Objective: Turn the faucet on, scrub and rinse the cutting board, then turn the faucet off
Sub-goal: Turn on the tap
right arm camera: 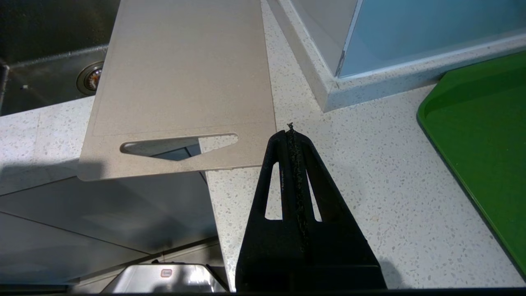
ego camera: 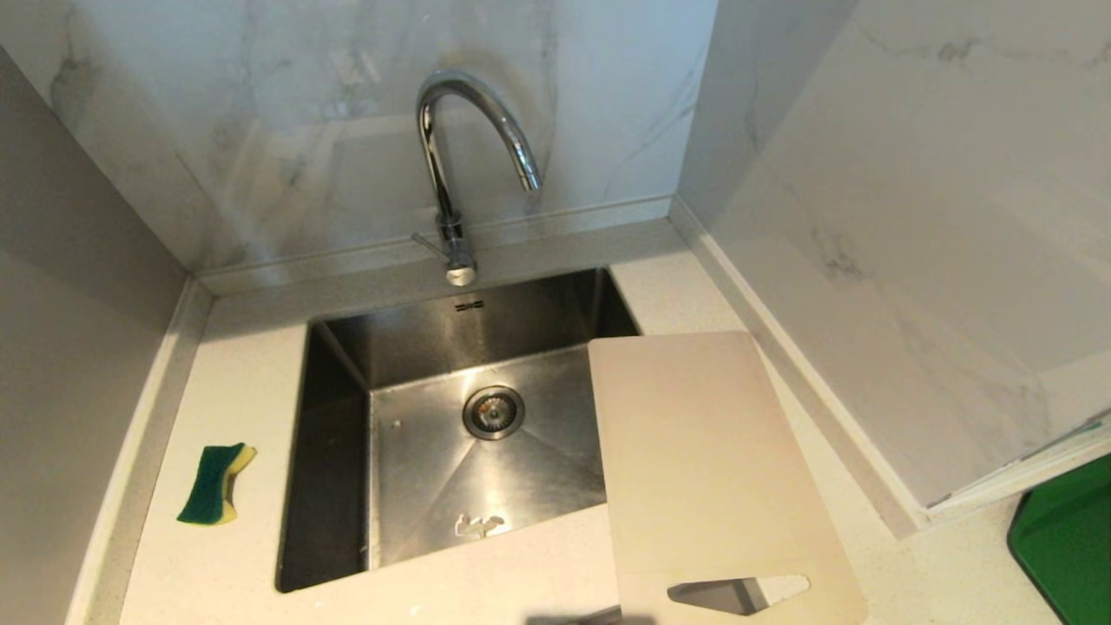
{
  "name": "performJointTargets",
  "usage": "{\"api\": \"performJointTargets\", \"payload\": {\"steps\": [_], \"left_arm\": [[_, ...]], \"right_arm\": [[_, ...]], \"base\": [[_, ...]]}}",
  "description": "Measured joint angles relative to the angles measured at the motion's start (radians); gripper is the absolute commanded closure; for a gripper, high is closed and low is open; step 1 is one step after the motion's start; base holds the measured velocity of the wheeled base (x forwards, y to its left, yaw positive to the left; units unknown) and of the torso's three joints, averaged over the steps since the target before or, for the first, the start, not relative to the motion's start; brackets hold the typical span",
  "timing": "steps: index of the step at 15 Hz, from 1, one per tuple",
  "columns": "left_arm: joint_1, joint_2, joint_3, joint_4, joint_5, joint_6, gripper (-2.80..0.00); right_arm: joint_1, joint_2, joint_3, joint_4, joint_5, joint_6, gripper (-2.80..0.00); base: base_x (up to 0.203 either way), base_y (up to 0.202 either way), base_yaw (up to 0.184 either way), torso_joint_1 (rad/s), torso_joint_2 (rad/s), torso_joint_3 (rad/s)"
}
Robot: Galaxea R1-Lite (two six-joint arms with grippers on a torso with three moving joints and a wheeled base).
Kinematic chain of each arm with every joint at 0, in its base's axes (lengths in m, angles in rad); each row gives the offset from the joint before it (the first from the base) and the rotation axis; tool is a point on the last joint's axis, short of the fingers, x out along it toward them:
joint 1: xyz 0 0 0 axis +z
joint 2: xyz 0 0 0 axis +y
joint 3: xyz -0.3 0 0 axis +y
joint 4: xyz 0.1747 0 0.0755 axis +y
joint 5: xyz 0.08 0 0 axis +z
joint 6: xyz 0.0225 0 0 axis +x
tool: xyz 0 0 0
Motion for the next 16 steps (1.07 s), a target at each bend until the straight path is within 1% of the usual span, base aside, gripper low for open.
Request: {"api": "performJointTargets", "payload": {"steps": [5, 8, 9, 11, 12, 16], "left_arm": [[-0.001, 0.000, 0.000, -0.001, 0.000, 0.002, 0.00], [-0.002, 0.001, -0.005, 0.004, 0.000, 0.033, 0.00], [-0.002, 0.004, -0.029, 0.017, -0.007, 0.034, 0.00], [-0.002, 0.045, -0.151, 0.051, -0.016, 0.033, 0.00], [-0.005, 0.091, -0.223, 0.059, -0.019, 0.035, 0.00], [-0.042, 0.359, -0.539, 0.076, -0.028, 0.050, 0.00]], "right_arm": [[0.000, 0.000, 0.000, 0.000, 0.000, 0.000, 0.00], [0.000, 0.000, 0.000, 0.000, 0.000, -0.002, 0.00], [0.000, 0.000, 0.000, 0.000, 0.000, -0.002, 0.00], [0.000, 0.000, 0.000, 0.000, 0.000, -0.002, 0.00], [0.000, 0.000, 0.000, 0.000, 0.000, -0.002, 0.00], [0.000, 0.000, 0.000, 0.000, 0.001, -0.003, 0.00]], "base": [[0.000, 0.000, 0.000, 0.000, 0.00, 0.000], [0.000, 0.000, 0.000, 0.000, 0.00, 0.000], [0.000, 0.000, 0.000, 0.000, 0.00, 0.000], [0.000, 0.000, 0.000, 0.000, 0.00, 0.000], [0.000, 0.000, 0.000, 0.000, 0.00, 0.000], [0.000, 0.000, 0.000, 0.000, 0.00, 0.000]]}}
